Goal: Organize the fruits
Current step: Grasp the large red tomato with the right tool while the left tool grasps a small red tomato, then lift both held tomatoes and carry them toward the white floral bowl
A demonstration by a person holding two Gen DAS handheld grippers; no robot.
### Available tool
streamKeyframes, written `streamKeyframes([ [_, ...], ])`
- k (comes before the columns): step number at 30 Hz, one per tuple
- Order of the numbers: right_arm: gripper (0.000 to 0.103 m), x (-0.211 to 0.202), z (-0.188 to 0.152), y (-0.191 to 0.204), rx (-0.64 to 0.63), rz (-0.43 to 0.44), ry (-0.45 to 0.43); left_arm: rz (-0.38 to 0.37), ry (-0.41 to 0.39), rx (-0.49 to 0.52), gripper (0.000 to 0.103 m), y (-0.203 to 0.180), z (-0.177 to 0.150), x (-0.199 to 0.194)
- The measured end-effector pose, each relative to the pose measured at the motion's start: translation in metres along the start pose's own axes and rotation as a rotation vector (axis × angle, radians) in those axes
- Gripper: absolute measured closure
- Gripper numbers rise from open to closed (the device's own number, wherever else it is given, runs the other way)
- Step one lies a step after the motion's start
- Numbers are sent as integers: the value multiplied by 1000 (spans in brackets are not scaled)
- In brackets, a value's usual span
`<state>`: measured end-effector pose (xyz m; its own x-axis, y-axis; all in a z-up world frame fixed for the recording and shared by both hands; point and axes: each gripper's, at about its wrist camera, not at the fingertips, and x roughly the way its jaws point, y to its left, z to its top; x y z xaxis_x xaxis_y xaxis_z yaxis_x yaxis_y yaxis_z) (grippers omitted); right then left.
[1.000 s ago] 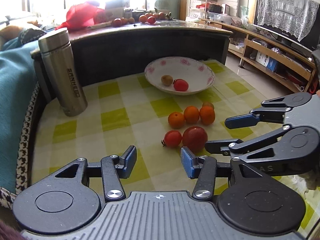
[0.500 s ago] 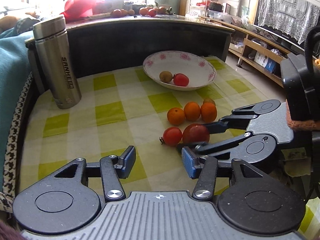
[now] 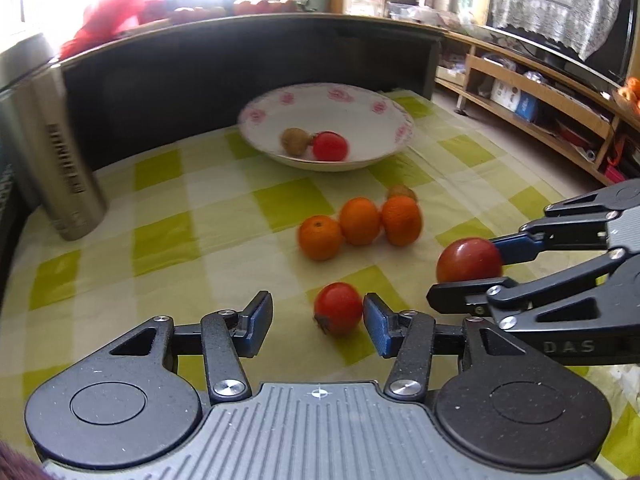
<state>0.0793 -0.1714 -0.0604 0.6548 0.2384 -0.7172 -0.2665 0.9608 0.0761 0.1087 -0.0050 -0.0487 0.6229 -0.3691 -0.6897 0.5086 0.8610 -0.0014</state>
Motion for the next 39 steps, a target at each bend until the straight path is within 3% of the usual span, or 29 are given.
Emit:
streamKeyframes([
  [5,57,4,-5,-5,17,7,21,4,8,45,47,-10,-6,6],
  [13,57,8,-6,-1,-1,-19,14,-7,4,62,67,-18,-8,3],
  [29,57,9,-9,6,-68,-57,-4,15,29,49,68,-15,-9,-4],
  [39,56,11,-13,9,-96,-71,-23,46,9,112,64,-24,-14,-4],
])
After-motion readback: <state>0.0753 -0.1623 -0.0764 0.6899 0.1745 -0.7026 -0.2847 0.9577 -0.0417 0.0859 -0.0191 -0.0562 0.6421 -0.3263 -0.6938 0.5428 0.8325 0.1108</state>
